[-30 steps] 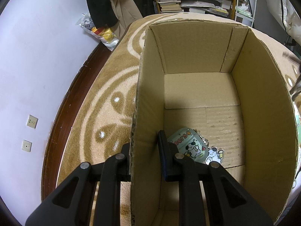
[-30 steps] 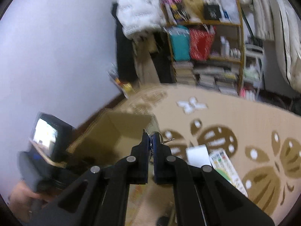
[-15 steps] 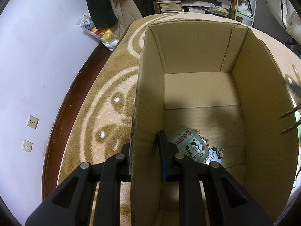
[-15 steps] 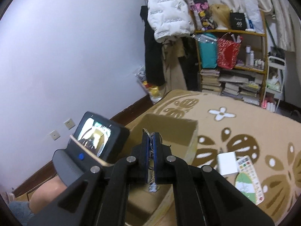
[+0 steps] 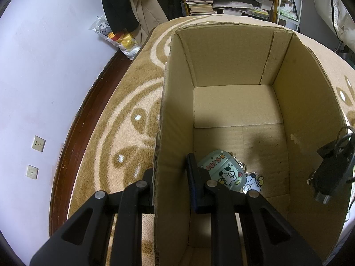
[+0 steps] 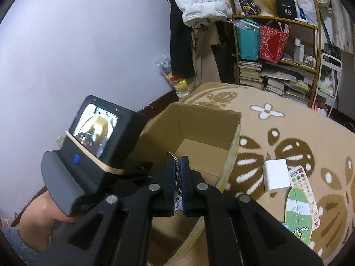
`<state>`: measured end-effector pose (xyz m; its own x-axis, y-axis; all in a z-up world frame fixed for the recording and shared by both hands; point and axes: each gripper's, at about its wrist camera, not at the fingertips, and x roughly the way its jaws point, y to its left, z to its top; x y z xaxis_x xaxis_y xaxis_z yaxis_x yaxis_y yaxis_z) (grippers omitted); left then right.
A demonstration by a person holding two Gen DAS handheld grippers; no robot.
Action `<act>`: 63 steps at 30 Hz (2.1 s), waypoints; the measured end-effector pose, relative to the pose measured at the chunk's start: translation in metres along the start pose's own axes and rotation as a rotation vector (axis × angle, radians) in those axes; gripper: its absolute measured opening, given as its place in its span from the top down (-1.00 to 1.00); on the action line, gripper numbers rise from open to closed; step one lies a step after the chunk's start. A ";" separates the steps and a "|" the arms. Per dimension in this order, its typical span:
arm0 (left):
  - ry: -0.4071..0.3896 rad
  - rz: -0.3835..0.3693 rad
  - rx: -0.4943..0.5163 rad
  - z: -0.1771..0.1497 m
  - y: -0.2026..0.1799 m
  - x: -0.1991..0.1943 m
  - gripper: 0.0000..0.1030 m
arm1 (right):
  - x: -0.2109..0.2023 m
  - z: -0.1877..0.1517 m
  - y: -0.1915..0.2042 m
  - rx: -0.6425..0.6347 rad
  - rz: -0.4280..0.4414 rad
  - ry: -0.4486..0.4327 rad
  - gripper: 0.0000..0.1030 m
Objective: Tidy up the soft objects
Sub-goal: 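Carry the keys over the box and release them inside, then lower the right gripper onto the white charger and close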
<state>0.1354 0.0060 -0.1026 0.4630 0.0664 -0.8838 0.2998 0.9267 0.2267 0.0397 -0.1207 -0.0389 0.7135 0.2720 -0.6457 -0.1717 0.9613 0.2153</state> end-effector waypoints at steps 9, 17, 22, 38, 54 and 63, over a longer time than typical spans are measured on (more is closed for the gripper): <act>-0.003 0.017 0.010 0.000 -0.002 -0.002 0.64 | 0.000 0.001 -0.006 0.008 -0.014 -0.012 0.87; 0.005 0.043 0.031 -0.002 -0.005 -0.004 0.64 | -0.005 0.007 -0.016 0.002 -0.078 -0.044 0.65; 0.017 0.047 0.032 -0.002 -0.005 -0.006 0.64 | -0.009 0.010 -0.038 0.038 -0.136 -0.071 -0.02; 0.022 0.052 0.035 -0.002 -0.005 -0.008 0.64 | 0.010 0.001 -0.108 0.147 -0.255 -0.008 -0.79; 0.022 0.053 0.035 -0.003 -0.006 -0.008 0.64 | 0.055 -0.012 -0.154 0.207 -0.269 0.060 -0.62; 0.022 0.052 0.035 -0.003 -0.006 -0.008 0.64 | 0.092 -0.026 -0.156 0.168 -0.277 0.163 -0.50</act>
<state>0.1276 0.0009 -0.0978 0.4609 0.1227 -0.8789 0.3053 0.9080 0.2869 0.1145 -0.2442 -0.1505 0.5970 0.0187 -0.8020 0.1365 0.9828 0.1245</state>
